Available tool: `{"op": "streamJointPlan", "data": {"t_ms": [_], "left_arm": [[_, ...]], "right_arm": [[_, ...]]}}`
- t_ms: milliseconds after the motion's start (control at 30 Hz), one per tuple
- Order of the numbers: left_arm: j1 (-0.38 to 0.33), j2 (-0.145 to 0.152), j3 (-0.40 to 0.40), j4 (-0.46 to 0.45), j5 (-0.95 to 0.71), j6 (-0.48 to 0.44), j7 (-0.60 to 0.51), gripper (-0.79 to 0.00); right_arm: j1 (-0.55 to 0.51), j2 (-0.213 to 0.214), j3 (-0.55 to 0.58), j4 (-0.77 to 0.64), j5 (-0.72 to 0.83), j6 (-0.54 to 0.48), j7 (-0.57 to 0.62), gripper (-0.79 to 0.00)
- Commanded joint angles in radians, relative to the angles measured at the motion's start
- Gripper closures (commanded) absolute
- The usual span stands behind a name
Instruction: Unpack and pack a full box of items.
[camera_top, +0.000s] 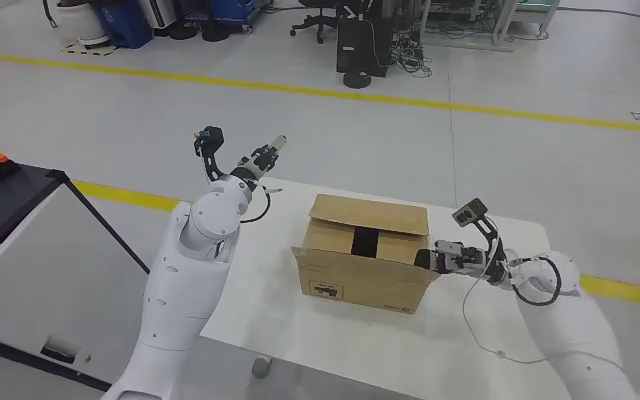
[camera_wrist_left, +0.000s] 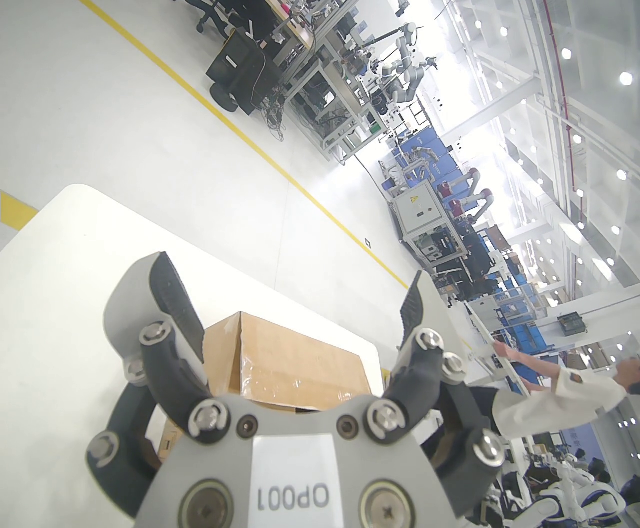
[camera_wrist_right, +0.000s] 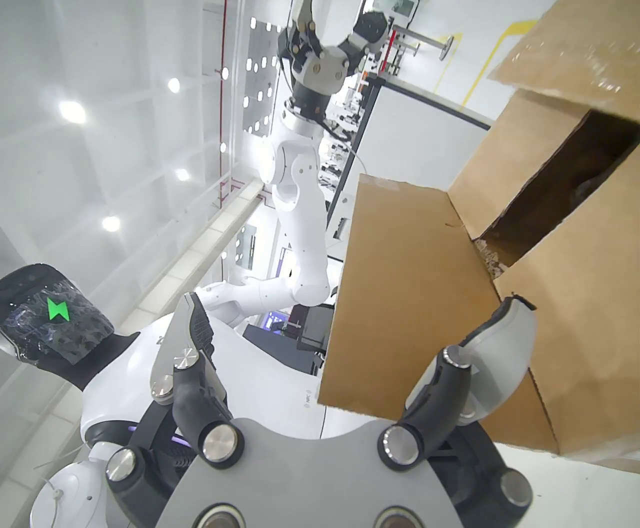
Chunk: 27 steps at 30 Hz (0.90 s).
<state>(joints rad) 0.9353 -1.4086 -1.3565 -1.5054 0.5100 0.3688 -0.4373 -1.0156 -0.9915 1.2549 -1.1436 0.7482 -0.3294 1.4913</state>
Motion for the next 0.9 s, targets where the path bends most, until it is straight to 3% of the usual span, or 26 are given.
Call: {"op": "streamJointPlan", "data": {"t_ms": [0, 400, 633, 767, 867], "left_arm": [[0.000, 0.000, 0.000, 0.000, 0.000, 0.000, 0.000, -0.785], [0.000, 0.000, 0.000, 0.000, 0.000, 0.000, 0.000, -0.785], [0.000, 0.000, 0.000, 0.000, 0.000, 0.000, 0.000, -0.785], [0.000, 0.000, 0.000, 0.000, 0.000, 0.000, 0.000, -0.785], [0.000, 0.000, 0.000, 0.000, 0.000, 0.000, 0.000, -0.785]], "right_arm": [[-0.011, 0.005, -0.009, -0.037, -0.029, 0.005, 0.005, -0.785], [-0.064, 0.057, -0.116, -0.167, -0.281, -0.069, -0.069, -0.785], [-0.089, 0.108, -0.118, -0.247, -0.189, -0.062, -0.062, -0.785], [-0.129, 0.145, -0.041, -0.317, -0.081, -0.057, -0.057, -0.785], [-0.176, 0.168, 0.054, -0.323, -0.045, -0.119, -0.119, -0.785]]}}
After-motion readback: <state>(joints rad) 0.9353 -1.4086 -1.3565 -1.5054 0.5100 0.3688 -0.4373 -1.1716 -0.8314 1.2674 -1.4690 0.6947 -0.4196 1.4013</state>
